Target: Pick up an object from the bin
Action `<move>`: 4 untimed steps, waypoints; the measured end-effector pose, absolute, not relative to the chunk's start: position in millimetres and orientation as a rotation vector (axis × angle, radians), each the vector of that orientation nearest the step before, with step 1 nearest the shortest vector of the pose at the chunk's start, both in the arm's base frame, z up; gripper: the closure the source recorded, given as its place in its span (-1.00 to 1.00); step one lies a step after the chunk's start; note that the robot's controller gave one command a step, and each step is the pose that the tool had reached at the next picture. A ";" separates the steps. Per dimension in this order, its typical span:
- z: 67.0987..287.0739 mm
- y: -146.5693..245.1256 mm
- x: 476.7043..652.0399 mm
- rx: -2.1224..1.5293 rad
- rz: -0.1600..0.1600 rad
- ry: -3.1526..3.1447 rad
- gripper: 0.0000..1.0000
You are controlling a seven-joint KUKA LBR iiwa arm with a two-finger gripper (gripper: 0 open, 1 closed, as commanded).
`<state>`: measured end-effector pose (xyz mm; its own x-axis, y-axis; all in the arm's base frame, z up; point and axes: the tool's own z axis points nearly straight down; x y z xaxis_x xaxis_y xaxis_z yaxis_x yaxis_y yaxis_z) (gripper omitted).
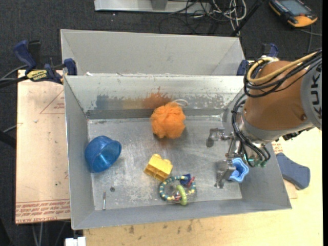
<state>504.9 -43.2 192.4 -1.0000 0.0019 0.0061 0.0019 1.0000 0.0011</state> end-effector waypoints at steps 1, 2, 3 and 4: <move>195.3 -43.1 506.5 -0.001 -0.001 -3.142 -1.00; 151.0 -77.4 508.2 0.072 -0.001 -3.150 -1.00; 111.2 -134.6 531.9 0.033 -0.001 -3.142 -1.00; 71.6 -125.1 535.0 0.057 -0.001 -3.143 1.00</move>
Offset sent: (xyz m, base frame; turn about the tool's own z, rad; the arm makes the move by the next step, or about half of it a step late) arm -0.0004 -0.0620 -0.0770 -0.0713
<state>535.0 -125.1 71.6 -0.9993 -0.0364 -0.0019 -0.0364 0.9993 0.0008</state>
